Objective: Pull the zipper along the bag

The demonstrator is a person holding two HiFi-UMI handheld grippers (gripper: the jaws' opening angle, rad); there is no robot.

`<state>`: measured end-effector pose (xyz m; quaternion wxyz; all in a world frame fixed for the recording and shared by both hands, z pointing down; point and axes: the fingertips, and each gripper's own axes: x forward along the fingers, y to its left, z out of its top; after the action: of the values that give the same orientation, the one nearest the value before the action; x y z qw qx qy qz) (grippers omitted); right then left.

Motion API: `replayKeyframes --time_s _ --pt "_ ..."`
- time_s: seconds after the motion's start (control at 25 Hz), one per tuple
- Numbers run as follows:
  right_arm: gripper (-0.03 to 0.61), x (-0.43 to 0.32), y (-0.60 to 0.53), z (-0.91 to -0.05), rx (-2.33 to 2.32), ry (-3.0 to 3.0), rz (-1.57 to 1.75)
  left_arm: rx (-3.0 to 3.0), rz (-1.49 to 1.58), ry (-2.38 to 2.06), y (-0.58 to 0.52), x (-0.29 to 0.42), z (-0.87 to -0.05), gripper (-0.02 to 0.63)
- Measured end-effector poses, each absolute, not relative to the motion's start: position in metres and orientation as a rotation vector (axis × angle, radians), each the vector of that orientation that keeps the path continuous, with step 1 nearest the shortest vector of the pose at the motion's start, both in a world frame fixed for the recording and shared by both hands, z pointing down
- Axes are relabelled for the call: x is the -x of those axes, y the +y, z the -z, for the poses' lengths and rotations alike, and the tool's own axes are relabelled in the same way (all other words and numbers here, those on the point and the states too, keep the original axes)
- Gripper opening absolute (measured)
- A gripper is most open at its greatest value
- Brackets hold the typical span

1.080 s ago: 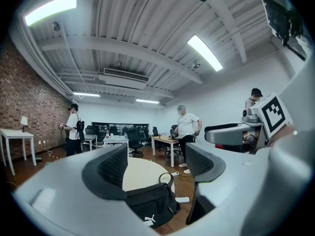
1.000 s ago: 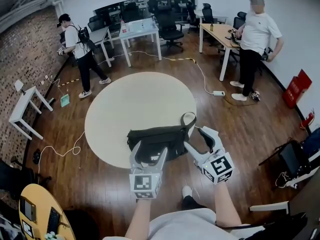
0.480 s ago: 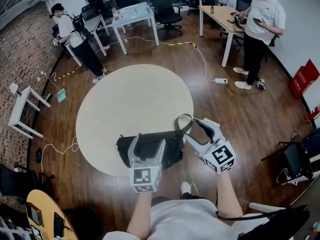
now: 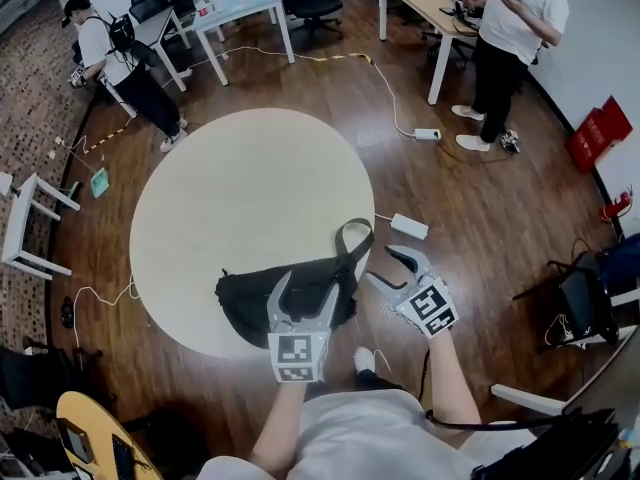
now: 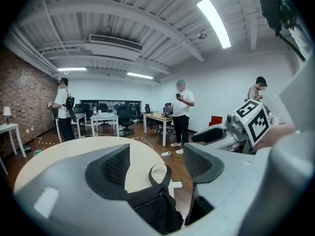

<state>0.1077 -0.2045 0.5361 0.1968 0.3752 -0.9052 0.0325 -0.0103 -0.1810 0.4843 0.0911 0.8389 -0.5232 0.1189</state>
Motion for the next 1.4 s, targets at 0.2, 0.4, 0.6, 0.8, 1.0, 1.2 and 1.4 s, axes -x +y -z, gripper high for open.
replayKeyframes --time_s 0.2,0.4,0.6,0.8,1.0,1.2,1.4 --pt "0.215 -0.095 -0.215 -0.584 -0.849 -2.496 -0.111 -2.511 -0.474 -1.471 -0.177 -0.004 -0.509 0.367" --pt "0.192 -0.075 -0.229 -0.633 -0.687 -2.445 -0.136 -2.466 -0.531 -1.386 -0.167 -0.010 -0.544 0.364" --pt "0.189 -0.058 -0.240 -0.672 -0.493 -2.398 -0.094 -2.383 -0.519 -1.283 -0.156 -0.028 -0.571 0.360" --pt "0.165 -0.039 -0.244 -0.696 -0.318 -2.363 -0.071 -2.370 -0.550 -1.219 -0.155 -0.041 -0.588 0.359" --pt "0.044 -0.025 -0.239 -0.700 -0.176 -2.374 -0.110 -2.333 -0.570 -1.167 -0.150 -0.051 -0.605 0.353" --pt "0.008 -0.025 -0.243 -0.705 -0.089 -2.400 -0.302 -2.218 -0.520 -1.095 -0.152 -0.061 -0.632 0.346" --pt "0.005 -0.021 -0.248 -0.702 -0.076 -2.406 -0.427 -1.995 -0.454 -1.111 -0.169 -0.052 -0.668 0.324"
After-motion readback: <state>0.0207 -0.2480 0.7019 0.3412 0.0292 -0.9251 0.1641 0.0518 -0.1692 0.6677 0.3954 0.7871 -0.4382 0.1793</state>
